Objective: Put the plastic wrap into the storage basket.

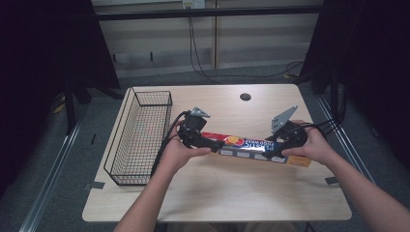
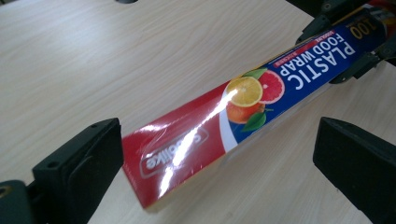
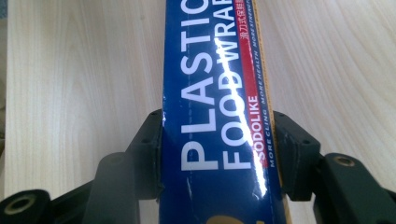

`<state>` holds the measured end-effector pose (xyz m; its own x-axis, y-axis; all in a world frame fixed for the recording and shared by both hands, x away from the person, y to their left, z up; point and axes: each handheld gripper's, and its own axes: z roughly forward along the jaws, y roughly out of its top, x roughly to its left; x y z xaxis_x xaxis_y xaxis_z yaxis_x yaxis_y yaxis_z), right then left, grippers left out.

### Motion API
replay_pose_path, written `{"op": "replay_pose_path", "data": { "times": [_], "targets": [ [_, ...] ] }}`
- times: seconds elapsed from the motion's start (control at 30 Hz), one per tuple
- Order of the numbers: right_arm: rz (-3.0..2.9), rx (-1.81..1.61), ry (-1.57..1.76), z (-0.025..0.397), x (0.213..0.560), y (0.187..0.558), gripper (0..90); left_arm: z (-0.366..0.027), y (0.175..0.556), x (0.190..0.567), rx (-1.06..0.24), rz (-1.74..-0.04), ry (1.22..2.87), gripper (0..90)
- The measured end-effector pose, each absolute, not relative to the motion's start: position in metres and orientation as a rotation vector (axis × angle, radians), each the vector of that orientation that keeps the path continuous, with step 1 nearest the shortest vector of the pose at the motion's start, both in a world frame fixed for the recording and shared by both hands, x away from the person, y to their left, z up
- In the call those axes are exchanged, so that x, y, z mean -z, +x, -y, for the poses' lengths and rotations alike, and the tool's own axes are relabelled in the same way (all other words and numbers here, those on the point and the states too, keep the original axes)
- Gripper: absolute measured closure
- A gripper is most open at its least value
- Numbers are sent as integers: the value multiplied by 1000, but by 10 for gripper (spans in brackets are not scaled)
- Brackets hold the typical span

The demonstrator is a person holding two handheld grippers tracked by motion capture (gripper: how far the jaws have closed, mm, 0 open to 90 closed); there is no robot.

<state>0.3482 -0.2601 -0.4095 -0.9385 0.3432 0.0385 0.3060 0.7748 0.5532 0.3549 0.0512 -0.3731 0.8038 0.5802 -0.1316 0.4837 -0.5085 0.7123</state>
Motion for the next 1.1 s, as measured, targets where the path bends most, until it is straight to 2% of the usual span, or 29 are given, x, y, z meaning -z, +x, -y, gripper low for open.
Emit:
{"op": "replay_pose_path", "data": {
  "times": [0.17,0.2,0.5,0.57,0.83,1.1],
  "targets": [
    [-2897,-908,481,256,404,347,455,-36,359,366,-156,-618,2244,39],
    [-2901,-907,466,254,401,347,455,-29,360,365,-156,-545,2294,42],
    [-2918,-929,370,244,392,344,454,-3,360,368,-126,-398,2422,74],
    [-2919,-922,348,241,391,343,455,6,356,375,-134,-278,2529,70],
    [-2925,-920,309,234,388,343,454,18,355,382,-114,-244,2569,113],
    [-2932,-921,247,228,386,343,453,29,355,381,-71,-170,2614,231]
  ]
}}
